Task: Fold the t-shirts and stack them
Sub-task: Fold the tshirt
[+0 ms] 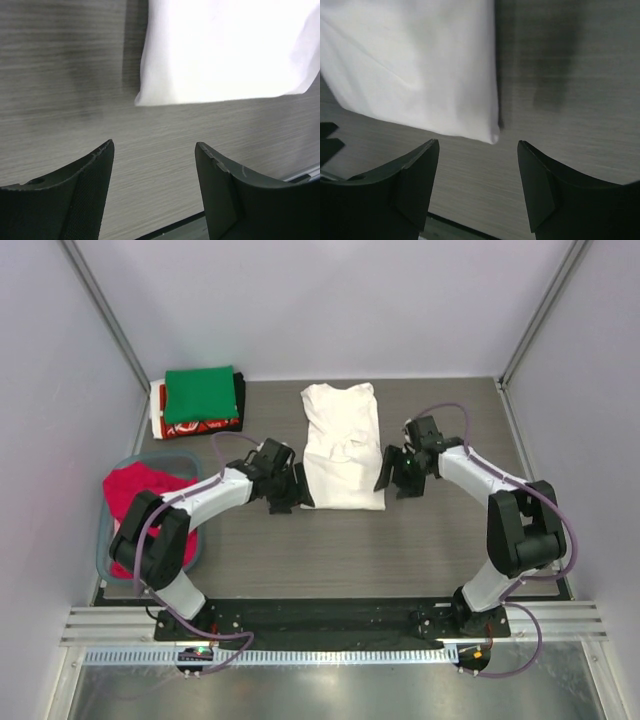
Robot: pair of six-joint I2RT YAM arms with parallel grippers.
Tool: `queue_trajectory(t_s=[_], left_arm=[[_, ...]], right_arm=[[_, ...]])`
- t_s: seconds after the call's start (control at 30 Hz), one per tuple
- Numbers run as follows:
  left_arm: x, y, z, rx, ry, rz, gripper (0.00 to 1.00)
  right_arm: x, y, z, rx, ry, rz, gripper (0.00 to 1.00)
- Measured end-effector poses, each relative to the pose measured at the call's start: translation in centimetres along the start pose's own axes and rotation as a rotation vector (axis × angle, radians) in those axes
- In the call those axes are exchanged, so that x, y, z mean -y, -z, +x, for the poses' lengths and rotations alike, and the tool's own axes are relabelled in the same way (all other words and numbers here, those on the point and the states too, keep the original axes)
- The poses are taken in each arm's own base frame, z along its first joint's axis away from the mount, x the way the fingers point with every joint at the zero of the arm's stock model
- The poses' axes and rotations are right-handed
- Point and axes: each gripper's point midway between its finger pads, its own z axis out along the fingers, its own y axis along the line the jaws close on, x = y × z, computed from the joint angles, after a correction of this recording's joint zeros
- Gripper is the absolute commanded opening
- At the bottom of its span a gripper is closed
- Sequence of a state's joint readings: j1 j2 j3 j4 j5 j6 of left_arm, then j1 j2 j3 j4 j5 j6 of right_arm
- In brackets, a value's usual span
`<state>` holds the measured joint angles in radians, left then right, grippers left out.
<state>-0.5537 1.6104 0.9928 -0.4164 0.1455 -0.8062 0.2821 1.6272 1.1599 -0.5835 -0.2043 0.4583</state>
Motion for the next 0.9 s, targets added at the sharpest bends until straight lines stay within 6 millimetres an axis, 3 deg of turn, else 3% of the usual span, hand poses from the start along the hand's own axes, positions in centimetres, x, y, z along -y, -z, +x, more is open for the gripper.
queue_trajectory(t_s=[0.1, 0.17, 0.4, 0.67, 0.9], left_arm=[[0.5, -0.5, -1.0, 0.017, -0.005, -0.001, 0.64], [0.5, -1.0, -1.4, 0.024, -0.004, -0.009, 0.62], [-0.6, -2.3, -1.5, 0.021, 0.004, -0.052, 0.56], [-0.8, -3.2, -1.6, 0.031, 0.008, -0.052, 0.5], [-0.8, -4.0, -1.6, 0.034, 0.015, -0.043, 0.44]], right_arm=[[2.6, -1.8, 4.6, -0.137, -0.077, 0.004, 0.68], [3.1, -2.3, 6.0, -0.179, -0.106, -0.011, 0.67], [1.4, -2.9, 5.0, -0.144, -0.107, -0.127, 0.61], [1.7, -4.2, 6.5, -0.192, -0.13, -0.154, 0.52], [1.6, -4.7, 6.5, -0.196, -0.131, -0.174, 0.32]])
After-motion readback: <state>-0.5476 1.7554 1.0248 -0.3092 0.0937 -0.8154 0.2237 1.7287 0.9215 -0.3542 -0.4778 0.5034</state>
